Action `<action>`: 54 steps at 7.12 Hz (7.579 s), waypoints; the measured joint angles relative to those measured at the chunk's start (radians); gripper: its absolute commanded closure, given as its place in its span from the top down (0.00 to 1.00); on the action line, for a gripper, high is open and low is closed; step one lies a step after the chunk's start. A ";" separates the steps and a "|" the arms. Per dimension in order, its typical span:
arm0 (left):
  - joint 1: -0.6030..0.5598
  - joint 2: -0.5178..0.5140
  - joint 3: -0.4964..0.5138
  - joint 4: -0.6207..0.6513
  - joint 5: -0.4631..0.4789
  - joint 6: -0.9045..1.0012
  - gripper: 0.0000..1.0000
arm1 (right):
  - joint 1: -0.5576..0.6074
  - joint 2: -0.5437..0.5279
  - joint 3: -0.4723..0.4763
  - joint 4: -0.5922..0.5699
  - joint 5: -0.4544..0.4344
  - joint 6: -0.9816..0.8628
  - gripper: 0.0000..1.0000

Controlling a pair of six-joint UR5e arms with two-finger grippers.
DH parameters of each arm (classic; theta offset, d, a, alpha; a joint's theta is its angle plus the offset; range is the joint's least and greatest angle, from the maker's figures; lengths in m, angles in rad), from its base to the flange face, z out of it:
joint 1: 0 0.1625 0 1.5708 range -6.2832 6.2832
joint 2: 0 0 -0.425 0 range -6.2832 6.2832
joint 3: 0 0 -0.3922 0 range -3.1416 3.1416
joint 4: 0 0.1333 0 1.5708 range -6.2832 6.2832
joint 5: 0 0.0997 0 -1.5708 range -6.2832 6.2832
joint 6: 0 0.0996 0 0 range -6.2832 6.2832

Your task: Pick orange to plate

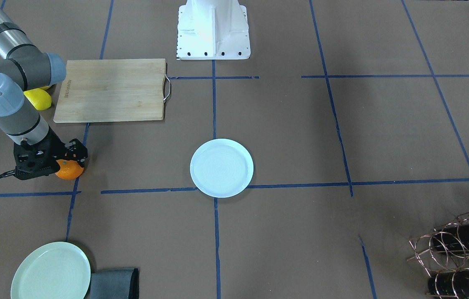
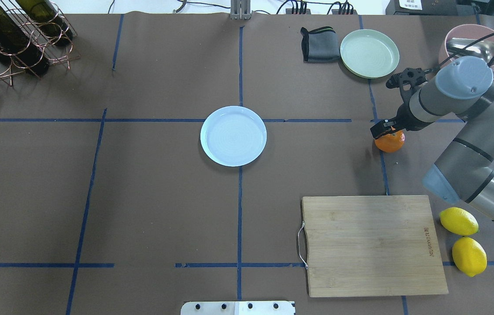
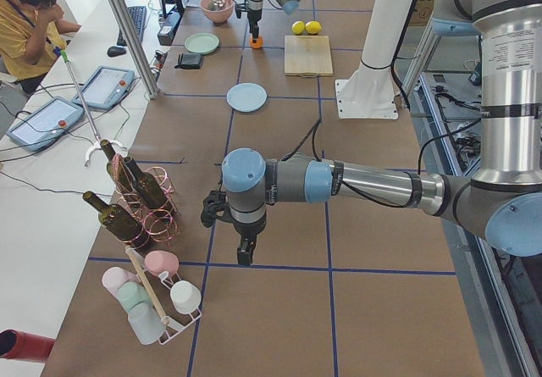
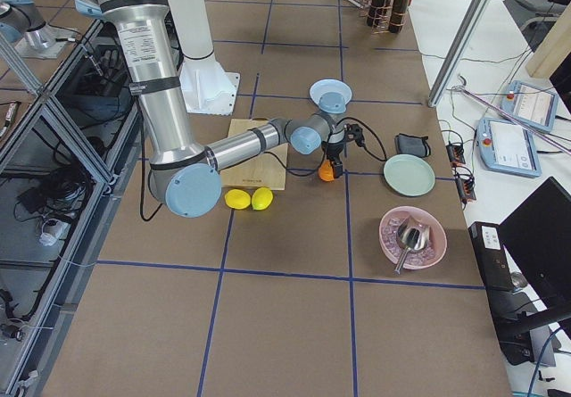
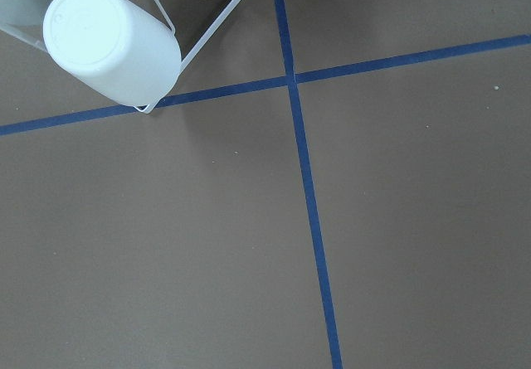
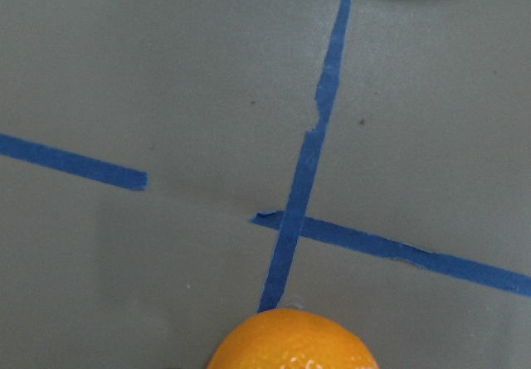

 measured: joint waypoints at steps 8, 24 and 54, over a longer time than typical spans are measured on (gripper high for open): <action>-0.001 0.000 -0.001 0.000 0.000 0.000 1.00 | -0.061 0.134 0.017 -0.106 -0.017 0.081 0.00; -0.002 0.008 -0.004 0.002 0.000 0.000 1.00 | -0.209 0.790 -0.431 -0.304 -0.111 0.472 1.00; -0.002 -0.002 0.005 0.014 -0.015 0.005 1.00 | 0.717 -0.396 0.199 -0.509 0.340 -0.888 1.00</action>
